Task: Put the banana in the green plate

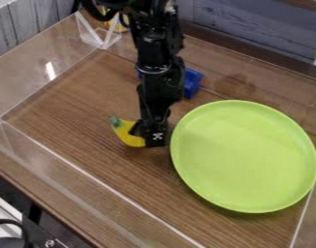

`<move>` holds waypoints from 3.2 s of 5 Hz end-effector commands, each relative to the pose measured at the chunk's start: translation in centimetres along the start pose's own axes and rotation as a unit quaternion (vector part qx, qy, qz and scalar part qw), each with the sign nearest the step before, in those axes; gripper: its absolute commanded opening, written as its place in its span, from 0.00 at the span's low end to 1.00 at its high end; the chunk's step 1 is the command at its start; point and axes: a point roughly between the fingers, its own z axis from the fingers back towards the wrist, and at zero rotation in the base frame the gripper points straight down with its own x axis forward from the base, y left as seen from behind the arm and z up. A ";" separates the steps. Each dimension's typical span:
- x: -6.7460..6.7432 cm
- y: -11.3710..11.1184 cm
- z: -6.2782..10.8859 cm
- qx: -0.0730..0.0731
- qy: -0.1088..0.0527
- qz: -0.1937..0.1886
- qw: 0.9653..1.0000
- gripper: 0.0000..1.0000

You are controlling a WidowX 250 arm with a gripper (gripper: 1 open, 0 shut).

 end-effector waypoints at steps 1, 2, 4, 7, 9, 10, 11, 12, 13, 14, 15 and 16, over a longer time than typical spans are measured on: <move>-0.4 0.0 1.9 0.017 -0.021 -0.019 0.999 1.00; -0.4 -0.3 1.3 0.017 -0.026 -0.015 0.999 1.00; -0.4 -0.9 0.0 0.014 -0.031 -0.022 0.999 1.00; 0.4 -1.9 0.1 0.008 -0.035 -0.047 0.998 0.00; 2.1 -2.8 4.4 0.020 -0.020 -0.084 0.996 0.00; 3.9 -4.0 6.1 0.027 -0.017 -0.103 0.994 0.00; 6.2 -5.3 6.9 0.035 -0.020 -0.126 0.991 0.00; 7.9 -6.5 7.5 0.039 -0.030 -0.159 0.986 0.00; 8.9 -7.2 7.9 0.042 -0.040 -0.191 0.980 0.00; 9.9 -7.5 7.7 0.043 -0.050 -0.222 0.973 0.00; 10.7 -8.1 7.4 0.041 -0.059 -0.252 0.965 0.00; 11.7 -9.8 5.7 0.040 -0.067 -0.247 0.966 0.00</move>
